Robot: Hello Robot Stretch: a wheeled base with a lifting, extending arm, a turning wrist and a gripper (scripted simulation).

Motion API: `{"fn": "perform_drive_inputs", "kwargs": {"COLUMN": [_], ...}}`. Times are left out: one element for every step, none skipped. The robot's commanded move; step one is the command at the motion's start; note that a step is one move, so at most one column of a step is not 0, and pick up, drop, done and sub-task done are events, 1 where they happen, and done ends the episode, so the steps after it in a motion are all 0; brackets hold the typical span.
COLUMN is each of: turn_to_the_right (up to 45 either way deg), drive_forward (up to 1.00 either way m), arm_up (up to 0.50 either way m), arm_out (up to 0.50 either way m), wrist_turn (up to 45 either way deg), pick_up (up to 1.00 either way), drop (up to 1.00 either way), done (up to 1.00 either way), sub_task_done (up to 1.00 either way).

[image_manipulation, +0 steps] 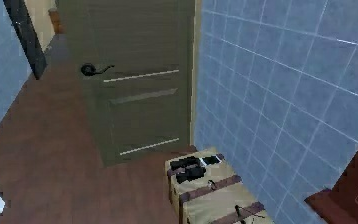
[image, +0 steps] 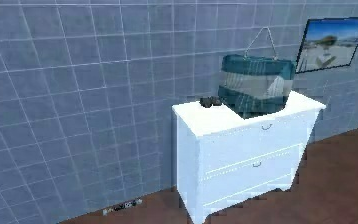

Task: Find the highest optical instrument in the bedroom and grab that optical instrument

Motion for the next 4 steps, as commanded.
{"fn": "perform_drive_inputs", "kwargs": {"turn_to_the_right": [0.0, -45.0, -27.0, 0.0], "drive_forward": [0.5, 0.0, 0.0, 0.0], "arm_up": [0.0, 0.0, 0.0, 0.5], "arm_out": [0.0, 0.0, 0.0, 0.0], "wrist_turn": [0.0, 0.0, 0.0, 0.0], "pick_up": [0.0, 0.0, 0.0, 0.0], "drop": [0.0, 0.0, 0.0, 0.0], "done": [0.0, 0.0, 0.0, 0.0], "sub_task_done": [0.0, 0.0, 0.0, 0.0]}}
